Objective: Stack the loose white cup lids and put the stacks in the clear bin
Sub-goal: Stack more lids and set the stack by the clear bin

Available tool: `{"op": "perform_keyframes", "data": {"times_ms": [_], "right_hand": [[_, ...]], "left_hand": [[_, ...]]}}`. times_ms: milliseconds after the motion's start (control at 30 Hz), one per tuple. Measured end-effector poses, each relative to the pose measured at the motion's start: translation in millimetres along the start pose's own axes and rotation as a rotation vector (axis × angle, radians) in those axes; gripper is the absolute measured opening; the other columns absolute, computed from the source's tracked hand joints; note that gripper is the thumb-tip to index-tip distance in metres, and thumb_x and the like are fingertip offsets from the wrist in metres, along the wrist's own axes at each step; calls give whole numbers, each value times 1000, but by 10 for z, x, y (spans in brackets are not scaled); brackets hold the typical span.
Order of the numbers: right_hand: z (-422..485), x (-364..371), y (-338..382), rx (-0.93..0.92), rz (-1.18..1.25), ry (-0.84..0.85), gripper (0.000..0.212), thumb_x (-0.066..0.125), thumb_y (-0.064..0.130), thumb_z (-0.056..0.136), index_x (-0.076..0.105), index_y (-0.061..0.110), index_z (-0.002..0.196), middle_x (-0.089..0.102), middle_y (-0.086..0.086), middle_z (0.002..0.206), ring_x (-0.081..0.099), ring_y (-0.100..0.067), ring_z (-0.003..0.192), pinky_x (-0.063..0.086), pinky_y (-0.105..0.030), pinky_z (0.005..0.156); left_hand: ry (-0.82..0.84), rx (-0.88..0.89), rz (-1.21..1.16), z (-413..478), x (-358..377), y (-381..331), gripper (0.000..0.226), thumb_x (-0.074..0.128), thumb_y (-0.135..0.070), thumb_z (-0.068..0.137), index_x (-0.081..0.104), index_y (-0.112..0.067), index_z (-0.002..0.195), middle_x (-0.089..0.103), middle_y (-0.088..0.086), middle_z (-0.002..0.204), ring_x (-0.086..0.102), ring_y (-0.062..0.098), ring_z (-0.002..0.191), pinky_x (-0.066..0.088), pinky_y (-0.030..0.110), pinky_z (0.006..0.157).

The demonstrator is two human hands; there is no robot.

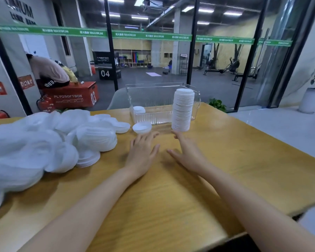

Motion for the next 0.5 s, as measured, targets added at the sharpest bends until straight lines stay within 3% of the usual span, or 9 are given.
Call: {"op": "perform_keyframes", "data": {"times_ms": [200, 367, 500], "right_hand": [[-256, 351, 775, -88, 77, 13, 68, 63, 36, 93, 30, 25, 151, 48, -4, 145, 40, -28, 133, 35, -49, 109], [-198, 693, 1457, -207, 113, 37, 66, 64, 31, 93, 32, 24, 150, 48, -1, 146, 41, -25, 132, 33, -41, 110], [-87, 908, 1805, -294, 114, 15, 62, 63, 28, 93, 36, 24, 148, 44, 3, 148, 36, -21, 134, 32, -40, 110]], "left_hand": [[-65, 57, 126, -587, -791, 234, 44, 41, -41, 92, 58, -21, 127, 64, -5, 122, 50, 20, 112, 26, 28, 90], [-100, 73, 260, -1007, -1435, 666, 41, 42, -37, 93, 58, -19, 125, 64, -3, 119, 53, 23, 115, 36, 40, 98], [-166, 135, 349, -1179, -1766, 940, 34, 46, -31, 91, 52, -21, 123, 64, 0, 117, 52, 23, 113, 36, 40, 97]]}}
Point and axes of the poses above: each hand's wrist, its own z-axis towards the middle knuckle, its own x-axis out of the palm, y = z × x, the point moved 8 cm from there along z, towards the middle knuckle
